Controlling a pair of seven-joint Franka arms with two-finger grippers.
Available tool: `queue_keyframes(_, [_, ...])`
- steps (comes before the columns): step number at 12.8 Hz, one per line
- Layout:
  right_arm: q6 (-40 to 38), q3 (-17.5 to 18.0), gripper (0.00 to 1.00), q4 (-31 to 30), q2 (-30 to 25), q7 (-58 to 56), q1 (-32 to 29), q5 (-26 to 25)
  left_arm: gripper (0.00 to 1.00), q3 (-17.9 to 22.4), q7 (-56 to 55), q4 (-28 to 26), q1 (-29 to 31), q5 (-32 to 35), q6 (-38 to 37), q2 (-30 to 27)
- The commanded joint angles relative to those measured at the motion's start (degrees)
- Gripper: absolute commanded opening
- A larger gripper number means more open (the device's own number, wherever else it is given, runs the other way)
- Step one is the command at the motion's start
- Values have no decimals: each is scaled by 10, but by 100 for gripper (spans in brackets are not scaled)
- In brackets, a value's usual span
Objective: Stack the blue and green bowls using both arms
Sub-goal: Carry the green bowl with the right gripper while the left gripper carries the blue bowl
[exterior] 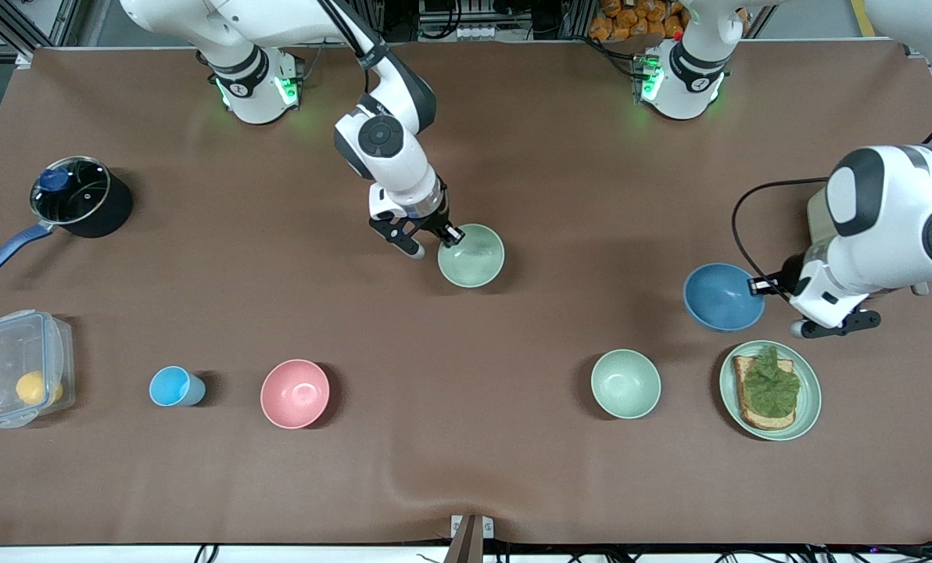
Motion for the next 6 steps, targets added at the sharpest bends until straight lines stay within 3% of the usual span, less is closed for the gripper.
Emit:
queue_keyframes(1, [18, -29, 0, 24, 33, 60, 36, -40, 0, -29, -29, 9, 4, -14, -14, -3])
queue_keyframes(6, [43, -53, 0, 28, 56, 71, 64, -44, 0, -71, -99, 16, 0, -34, -12, 2])
